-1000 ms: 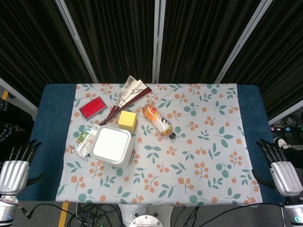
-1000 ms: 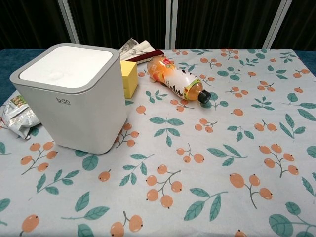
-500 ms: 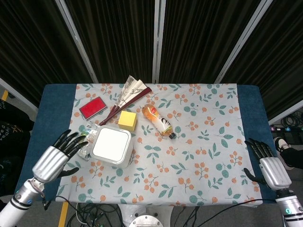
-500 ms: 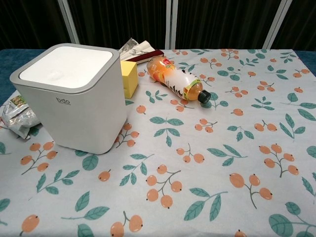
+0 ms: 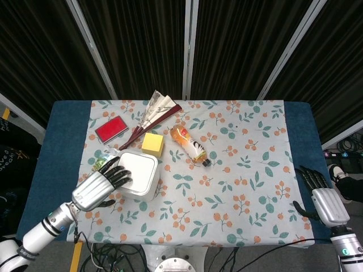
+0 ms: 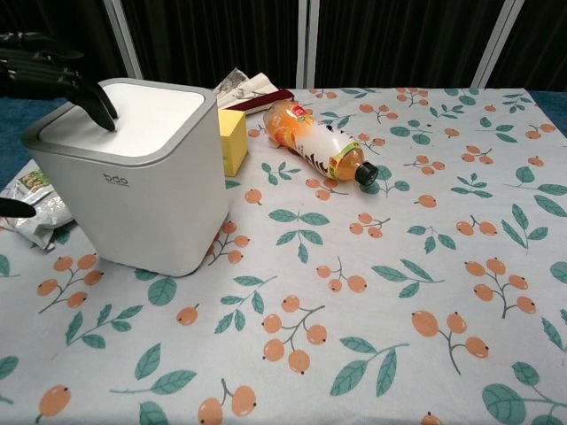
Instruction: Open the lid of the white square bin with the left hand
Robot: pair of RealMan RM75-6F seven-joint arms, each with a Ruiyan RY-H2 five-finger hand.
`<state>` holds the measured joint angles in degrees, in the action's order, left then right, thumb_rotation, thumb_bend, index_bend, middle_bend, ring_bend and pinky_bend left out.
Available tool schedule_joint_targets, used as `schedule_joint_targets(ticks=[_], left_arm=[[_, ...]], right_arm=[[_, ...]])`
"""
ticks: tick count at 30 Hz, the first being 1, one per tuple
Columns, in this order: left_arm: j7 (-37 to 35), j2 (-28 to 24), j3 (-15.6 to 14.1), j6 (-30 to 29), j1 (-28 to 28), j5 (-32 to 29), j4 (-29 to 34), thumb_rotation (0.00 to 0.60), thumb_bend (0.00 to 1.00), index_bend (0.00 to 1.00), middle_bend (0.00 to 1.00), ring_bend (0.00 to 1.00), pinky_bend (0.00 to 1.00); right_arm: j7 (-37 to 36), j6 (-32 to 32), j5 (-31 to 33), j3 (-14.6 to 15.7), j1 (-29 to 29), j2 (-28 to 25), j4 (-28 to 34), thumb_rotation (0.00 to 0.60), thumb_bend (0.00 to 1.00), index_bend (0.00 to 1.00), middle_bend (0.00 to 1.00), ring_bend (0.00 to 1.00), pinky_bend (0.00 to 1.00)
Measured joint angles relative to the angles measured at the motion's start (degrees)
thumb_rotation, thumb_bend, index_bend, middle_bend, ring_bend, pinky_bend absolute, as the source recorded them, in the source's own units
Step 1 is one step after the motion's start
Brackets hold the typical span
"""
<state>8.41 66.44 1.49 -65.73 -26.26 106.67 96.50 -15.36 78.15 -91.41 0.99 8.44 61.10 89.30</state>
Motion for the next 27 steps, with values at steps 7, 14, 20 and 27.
schedule_joint_targets(ticks=[7, 14, 20, 27], left_arm=[[2.5, -0.2, -0.1, -1.0, 0.1, -2.6, 2.0, 0.6, 0.03, 0.26, 0.28, 0.24, 0.12], [1.4, -1.1, -0.1, -11.4, 3.4, -1.2, 1.8, 0.6, 0.03, 0.15, 0.18, 0.19, 0.1], [0.0, -2.0, 0.9, -22.1, 8.4, -2.5, 0.5, 0.6, 0.03, 0.12, 0.15, 0.16, 0.08], [-1.5, -2.3, 0.9, -26.1, 14.6, -11.7, -1.6, 0.6, 0.03, 0.12, 0.15, 0.16, 0.05]], right_arm=[[-0.4, 0.5, -0.2, 0.1, -0.1, 0.1, -0.3, 0.6, 0.26, 0.0, 0.0, 0.0, 0.0], [-0.6, 1.6, -0.5, 0.1, -0.5, 0.0, -0.4, 0.6, 0.26, 0.0, 0.0, 0.0, 0.0], [-1.0, 2.4, -0.9, 0.3, -0.8, 0.1, -0.7, 0.6, 0.26, 0.0, 0.0, 0.0, 0.0], [-0.8, 4.0, -0.9, -0.1, -1.3, -0.7, -0.7, 0.6, 0.26, 0.0, 0.0, 0.0, 0.0]])
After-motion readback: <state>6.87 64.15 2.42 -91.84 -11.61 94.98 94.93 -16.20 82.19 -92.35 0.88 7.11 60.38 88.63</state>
